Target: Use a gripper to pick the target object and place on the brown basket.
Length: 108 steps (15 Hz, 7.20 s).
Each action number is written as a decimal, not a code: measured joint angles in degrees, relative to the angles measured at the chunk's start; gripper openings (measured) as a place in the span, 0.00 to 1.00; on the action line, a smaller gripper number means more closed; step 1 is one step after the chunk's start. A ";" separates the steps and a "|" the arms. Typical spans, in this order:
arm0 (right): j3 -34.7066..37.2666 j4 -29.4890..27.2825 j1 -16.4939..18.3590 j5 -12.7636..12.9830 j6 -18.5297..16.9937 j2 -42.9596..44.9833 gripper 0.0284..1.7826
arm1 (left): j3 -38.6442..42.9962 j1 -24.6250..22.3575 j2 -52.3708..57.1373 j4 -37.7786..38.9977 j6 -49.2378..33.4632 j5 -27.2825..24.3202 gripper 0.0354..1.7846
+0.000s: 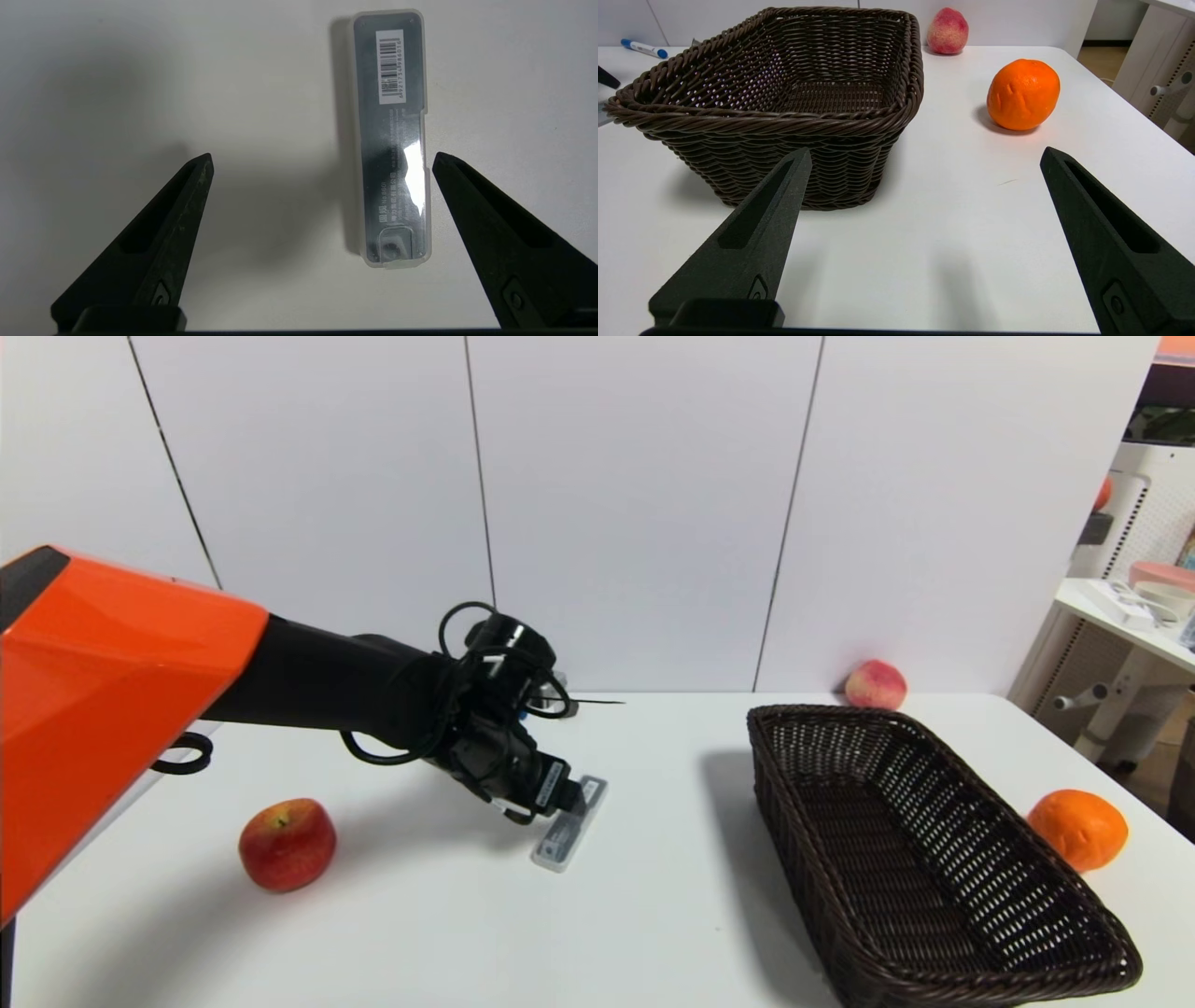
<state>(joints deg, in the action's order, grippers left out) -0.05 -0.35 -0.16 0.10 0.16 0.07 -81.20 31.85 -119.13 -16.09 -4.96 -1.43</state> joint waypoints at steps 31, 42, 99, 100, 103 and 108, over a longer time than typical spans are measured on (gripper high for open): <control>0.02 0.02 -0.02 0.00 0.00 0.00 0.95 | -6.08 5.88 -6.47 -4.66 -1.76 4.97 0.69; 0.00 0.02 0.00 0.00 0.00 0.00 0.95 | -7.30 5.88 -5.35 -4.85 -1.62 4.84 0.33; 0.00 0.02 0.00 -0.02 -0.02 0.00 0.95 | 81.20 -32.18 118.99 16.07 4.85 1.32 0.94; 0.00 0.02 0.00 0.00 -0.02 0.00 0.95 | 81.20 -32.18 119.10 16.09 4.83 1.32 0.94; 0.02 0.02 0.00 -0.07 0.26 0.00 0.95 | 81.20 -32.18 119.26 16.09 4.83 1.29 0.94; 0.02 0.05 0.00 -0.02 -0.11 0.00 0.95 | 81.20 -32.18 119.28 16.09 4.80 1.32 0.94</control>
<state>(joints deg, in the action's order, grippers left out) -0.02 -0.30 -0.16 0.07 0.05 0.07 0.00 -0.33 0.16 0.00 -0.16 -0.11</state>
